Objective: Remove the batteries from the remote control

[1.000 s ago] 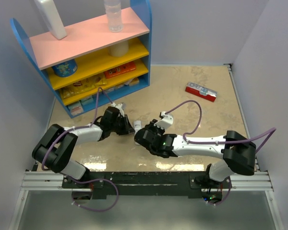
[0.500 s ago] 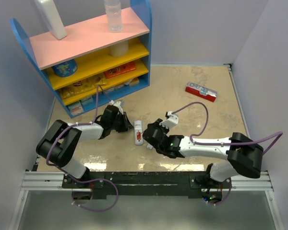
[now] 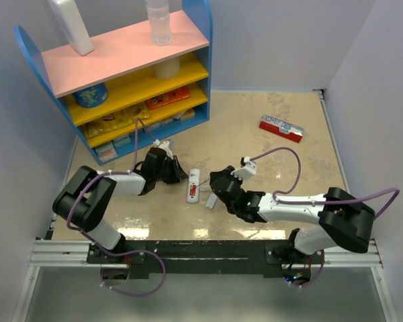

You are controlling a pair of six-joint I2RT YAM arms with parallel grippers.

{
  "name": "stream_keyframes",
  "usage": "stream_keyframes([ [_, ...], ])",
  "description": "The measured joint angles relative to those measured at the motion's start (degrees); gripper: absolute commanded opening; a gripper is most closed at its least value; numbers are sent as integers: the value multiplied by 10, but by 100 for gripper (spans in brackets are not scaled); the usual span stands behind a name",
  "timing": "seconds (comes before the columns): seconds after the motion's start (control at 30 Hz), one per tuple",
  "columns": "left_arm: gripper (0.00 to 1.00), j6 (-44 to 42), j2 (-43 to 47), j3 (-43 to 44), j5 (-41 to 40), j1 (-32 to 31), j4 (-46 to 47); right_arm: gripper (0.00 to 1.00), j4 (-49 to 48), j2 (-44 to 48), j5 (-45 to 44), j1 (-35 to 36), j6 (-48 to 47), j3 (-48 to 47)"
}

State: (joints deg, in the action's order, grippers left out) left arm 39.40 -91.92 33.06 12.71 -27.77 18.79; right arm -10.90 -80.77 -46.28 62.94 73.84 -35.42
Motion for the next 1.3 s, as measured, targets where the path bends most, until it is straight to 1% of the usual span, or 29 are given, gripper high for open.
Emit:
stream_keyframes([
  [0.2, 24, 0, 4, -3, -1, -1, -1, 0, -64, 21, 44, -26, -10, 47],
  [0.4, 24, 5, 36, -34, 7, -8, -7, 0, -87, 23, 64, -34, -36, 53],
  [0.67, 24, 7, 76, -66, 17, -21, -24, 0, -130, 1, 68, -45, -55, 55],
  [1.0, 24, 20, 66, -76, 21, -21, 11, 0, -207, -29, 87, -71, -56, 74],
  [1.13, 24, 20, 65, -76, 20, -21, 14, 0, -238, -36, 109, -85, -55, 88],
  [1.3, 24, 21, 65, -76, 16, -23, 15, 0, -252, -39, 145, -104, -63, 91],
])
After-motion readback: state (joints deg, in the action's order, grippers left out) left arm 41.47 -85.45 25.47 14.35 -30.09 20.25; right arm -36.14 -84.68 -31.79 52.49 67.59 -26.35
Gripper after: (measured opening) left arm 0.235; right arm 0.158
